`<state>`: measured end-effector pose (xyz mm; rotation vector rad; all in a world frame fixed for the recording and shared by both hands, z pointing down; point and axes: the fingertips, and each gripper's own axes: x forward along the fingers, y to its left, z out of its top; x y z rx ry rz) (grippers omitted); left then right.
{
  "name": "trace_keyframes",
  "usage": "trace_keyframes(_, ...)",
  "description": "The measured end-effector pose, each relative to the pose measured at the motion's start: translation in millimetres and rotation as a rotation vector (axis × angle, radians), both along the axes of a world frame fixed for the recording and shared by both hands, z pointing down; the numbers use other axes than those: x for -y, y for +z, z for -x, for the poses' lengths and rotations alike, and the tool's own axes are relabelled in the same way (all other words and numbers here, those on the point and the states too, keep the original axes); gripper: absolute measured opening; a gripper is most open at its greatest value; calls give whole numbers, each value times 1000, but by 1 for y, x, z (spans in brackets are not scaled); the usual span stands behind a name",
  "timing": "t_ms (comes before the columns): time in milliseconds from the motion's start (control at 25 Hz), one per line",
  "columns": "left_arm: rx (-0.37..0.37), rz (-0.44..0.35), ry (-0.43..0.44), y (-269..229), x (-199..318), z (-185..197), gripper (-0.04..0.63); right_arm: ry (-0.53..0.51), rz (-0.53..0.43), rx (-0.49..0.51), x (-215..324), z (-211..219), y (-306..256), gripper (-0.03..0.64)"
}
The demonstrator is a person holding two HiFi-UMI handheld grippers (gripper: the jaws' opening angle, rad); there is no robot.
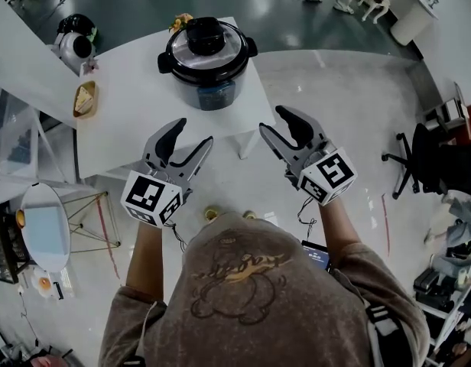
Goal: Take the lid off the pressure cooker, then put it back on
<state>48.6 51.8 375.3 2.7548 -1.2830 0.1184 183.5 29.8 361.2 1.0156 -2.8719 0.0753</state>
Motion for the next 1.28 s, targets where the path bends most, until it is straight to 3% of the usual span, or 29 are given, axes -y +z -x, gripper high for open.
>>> trace_keyframes(200,-37,-27,-52,4,-9,1,190,44,0,37,-9,-11,7,105)
trace_keyframes(400,-61,-51,-130,13,-16,7,11,65,17,32,-19,-16,25,31)
trace_keyframes(480,-70,-42,-140,23,-20,4,6,73,32,31,-23,-17,35,1)
trace_keyframes(680,-78,-8,-171,47,-27,1,5,85,99,-42,-35,-16,70,-3)
trace_keyframes(920,-59,27,-214,69,-32,8,5,89,92,-29,-39,-14,95,-3)
trace_keyframes(1280,-64,39,-280,64,-36,23,5,82,96,-22,-33,-15,90,-5)
